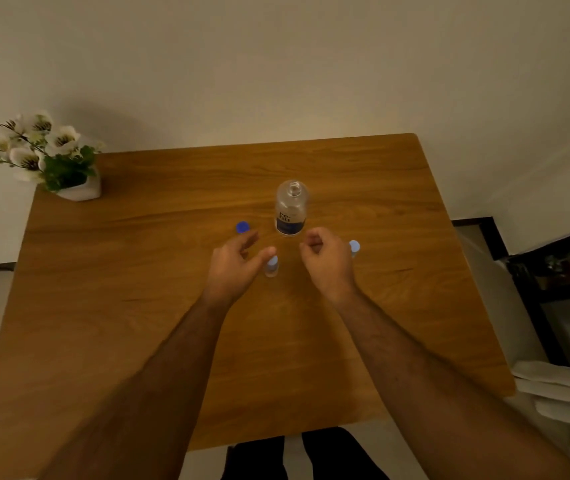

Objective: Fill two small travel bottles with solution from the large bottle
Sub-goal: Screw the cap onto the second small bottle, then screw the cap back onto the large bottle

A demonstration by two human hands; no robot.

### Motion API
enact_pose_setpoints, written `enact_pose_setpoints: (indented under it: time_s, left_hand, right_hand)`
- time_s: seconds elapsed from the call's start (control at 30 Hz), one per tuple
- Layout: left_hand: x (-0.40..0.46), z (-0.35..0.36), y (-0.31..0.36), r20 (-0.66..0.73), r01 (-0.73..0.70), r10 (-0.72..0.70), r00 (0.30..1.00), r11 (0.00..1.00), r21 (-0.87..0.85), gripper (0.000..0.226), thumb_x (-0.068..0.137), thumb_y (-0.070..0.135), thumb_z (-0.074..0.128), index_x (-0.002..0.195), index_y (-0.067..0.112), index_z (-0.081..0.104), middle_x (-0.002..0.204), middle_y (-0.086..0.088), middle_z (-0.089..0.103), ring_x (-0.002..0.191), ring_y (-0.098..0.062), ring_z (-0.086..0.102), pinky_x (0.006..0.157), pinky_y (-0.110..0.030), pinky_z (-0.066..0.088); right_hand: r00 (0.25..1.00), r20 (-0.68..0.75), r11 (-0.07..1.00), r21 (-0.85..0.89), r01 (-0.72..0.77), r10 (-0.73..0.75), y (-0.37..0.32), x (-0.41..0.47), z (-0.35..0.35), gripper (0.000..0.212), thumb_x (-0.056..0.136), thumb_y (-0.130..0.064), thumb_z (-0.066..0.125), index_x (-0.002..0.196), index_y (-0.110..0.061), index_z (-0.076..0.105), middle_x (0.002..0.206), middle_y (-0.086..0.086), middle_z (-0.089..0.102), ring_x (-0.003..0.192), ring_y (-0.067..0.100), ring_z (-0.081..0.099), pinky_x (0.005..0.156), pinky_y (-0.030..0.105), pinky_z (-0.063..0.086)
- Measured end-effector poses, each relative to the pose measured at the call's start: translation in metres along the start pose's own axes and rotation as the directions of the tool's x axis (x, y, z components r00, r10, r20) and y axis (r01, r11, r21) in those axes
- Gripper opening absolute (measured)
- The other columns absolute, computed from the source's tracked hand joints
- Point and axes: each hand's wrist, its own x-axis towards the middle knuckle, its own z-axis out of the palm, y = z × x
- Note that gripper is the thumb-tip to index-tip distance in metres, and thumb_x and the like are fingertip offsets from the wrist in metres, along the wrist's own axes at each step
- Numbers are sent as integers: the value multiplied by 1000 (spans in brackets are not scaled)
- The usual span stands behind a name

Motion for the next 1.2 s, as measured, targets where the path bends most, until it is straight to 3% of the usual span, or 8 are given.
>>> enact_pose_setpoints:
  time_s: [0.13, 0.23, 0.37, 0.67, 0.83, 0.93, 1.03, 1.2]
  left_hand:
    - [30, -16, -2, -194, 5, 38, 980, 977, 214, 47, 88, 35, 66, 129, 15, 56, 125, -5, 63, 102, -7, 57, 79, -23, 49]
    - [48, -18, -4, -157, 18, 38, 987, 940, 340, 56, 84, 26, 73, 134, 16, 52, 130, -8, 56, 105, -13, 56, 84, -29, 50]
    - [61, -12, -15, -43, 40, -22, 999, 886, 463, 65, 81, 27, 75, 139, 22, 46, 139, -8, 46, 121, -23, 51, 98, -37, 48]
    - [75, -5, -23, -19, 14, -7, 1000, 899, 437, 39, 87, 25, 69, 123, 18, 58, 121, -7, 59, 104, -17, 56, 85, -29, 47]
    - [68, -12, 9, -121, 36, -8, 993, 973, 227, 32, 83, 19, 74, 112, 15, 62, 109, -3, 65, 93, -12, 61, 77, -27, 55]
    - [64, -20, 42, -114, 5, -2, 993, 999, 32, 38, 84, 20, 72, 121, 17, 60, 106, -1, 63, 90, -13, 63, 74, -29, 57]
    - [56, -32, 81, -121, -71, 55, 991, 989, -127, 35, 89, 25, 67, 123, 19, 63, 104, 1, 66, 90, -11, 62, 69, -22, 52]
    - [41, -57, 160, -230, -144, 62, 971, 921, -362, 16, 87, 29, 70, 100, 22, 67, 85, 10, 71, 74, 4, 65, 55, -14, 47]
  right_hand:
    - [997, -78, 995, 98, -16, 24, -10, 16, 6, 48, 82, -17, 74, 124, -22, 50, 111, -4, 57, 102, 13, 59, 85, 29, 53]
    - [999, -14, 992, 120, -39, 41, -11, 30, 13, 96, 71, -21, 85, 147, -20, 28, 144, 1, 40, 131, 15, 41, 103, 27, 39]
    - [994, 99, 991, 121, -60, 48, -7, 48, 22, 119, 63, -28, 90, 153, -23, 13, 156, 0, 29, 143, 19, 27, 115, 39, 32]
    - [999, 16, 979, 202, 39, -43, -4, 64, 29, 78, 70, -32, 85, 134, -21, 43, 127, -2, 58, 114, 14, 55, 95, 34, 49]
    - [997, 34, 975, 213, 59, -68, -14, 64, 16, 72, 71, -29, 85, 131, -20, 46, 120, -8, 56, 109, 11, 56, 87, 26, 48]
    - [993, 26, 968, 229, 103, -112, -29, 63, -2, 74, 70, -30, 86, 132, -23, 46, 118, -11, 56, 106, 7, 55, 84, 24, 49]
    - [987, 2, 960, 234, 154, -159, -50, 60, -27, 75, 68, -29, 87, 131, -24, 47, 116, -11, 57, 102, 7, 57, 81, 23, 50]
    - [969, -18, 943, 228, 243, -246, -90, 59, -77, 69, 67, -31, 86, 126, -26, 51, 107, -11, 60, 93, 8, 60, 71, 20, 50]
